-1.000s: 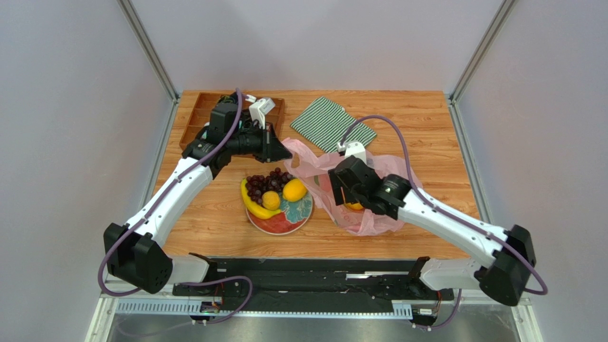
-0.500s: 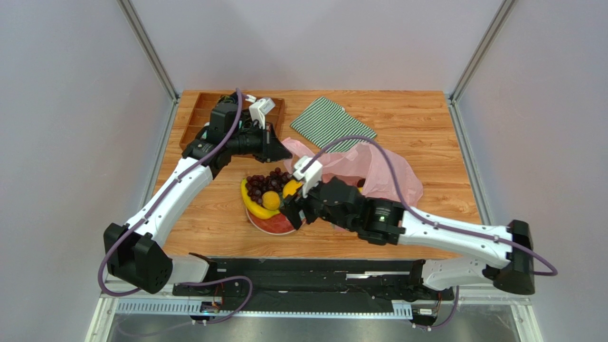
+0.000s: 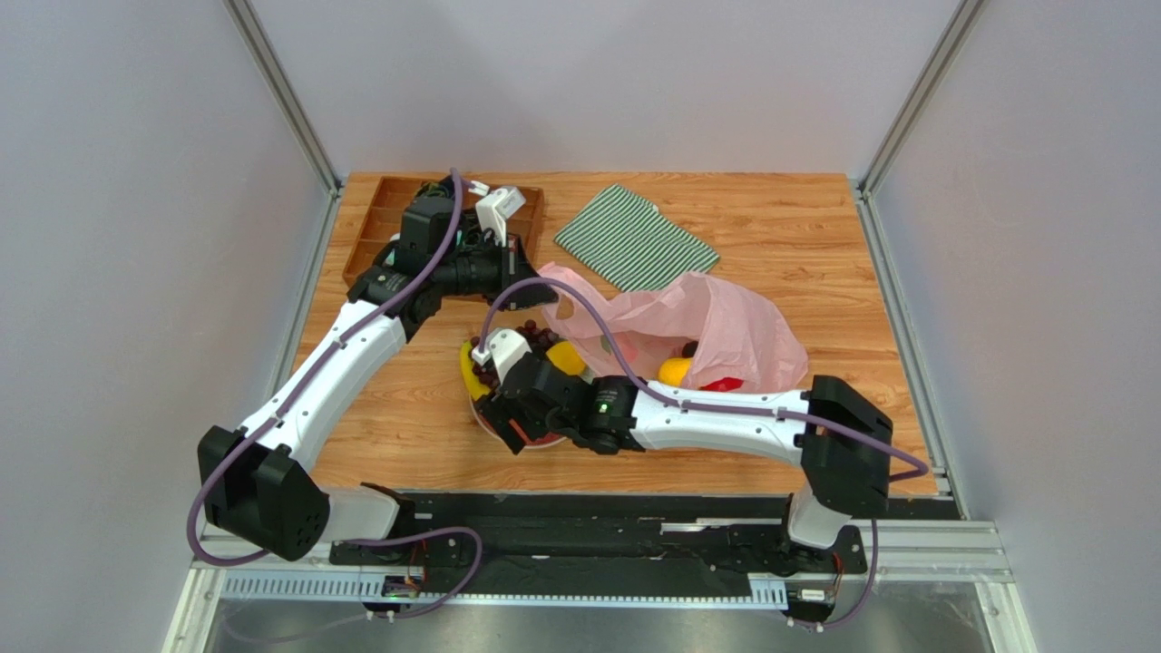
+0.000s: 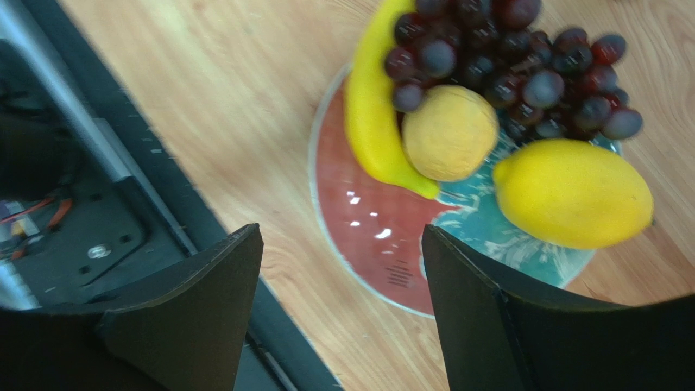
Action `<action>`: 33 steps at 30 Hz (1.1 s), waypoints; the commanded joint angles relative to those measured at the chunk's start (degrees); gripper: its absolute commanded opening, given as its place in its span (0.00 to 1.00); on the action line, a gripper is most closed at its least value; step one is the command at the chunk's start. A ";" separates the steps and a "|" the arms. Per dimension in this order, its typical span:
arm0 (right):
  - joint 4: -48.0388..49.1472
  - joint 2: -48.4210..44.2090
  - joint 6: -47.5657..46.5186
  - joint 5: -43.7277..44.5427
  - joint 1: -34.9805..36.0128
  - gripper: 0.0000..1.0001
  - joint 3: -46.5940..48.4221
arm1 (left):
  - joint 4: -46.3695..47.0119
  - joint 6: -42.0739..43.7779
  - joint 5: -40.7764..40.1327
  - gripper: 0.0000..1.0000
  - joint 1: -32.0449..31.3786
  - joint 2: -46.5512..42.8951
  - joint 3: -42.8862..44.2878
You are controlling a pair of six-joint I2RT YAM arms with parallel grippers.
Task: Place the fruits into the plastic bag
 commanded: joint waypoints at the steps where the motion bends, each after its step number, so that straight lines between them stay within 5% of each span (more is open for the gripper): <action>1: -1.22 0.69 3.79 5.75 -4.15 0.79 1.21 | 0.39 0.23 0.31 0.00 -0.17 -0.73 1.93; 18: 2.20 5.26 4.75 15.60 -11.10 0.89 -2.13 | 0.39 0.32 0.14 0.00 -0.17 -0.64 2.02; 24: 7.30 5.00 6.16 17.10 -11.45 0.89 -5.30 | -1.10 0.67 -9.17 0.00 1.23 0.23 1.76; 33: 9.76 6.49 6.60 16.32 -13.55 0.90 -5.39 | 1.71 -2.23 -3.03 0.00 4.22 4.28 2.11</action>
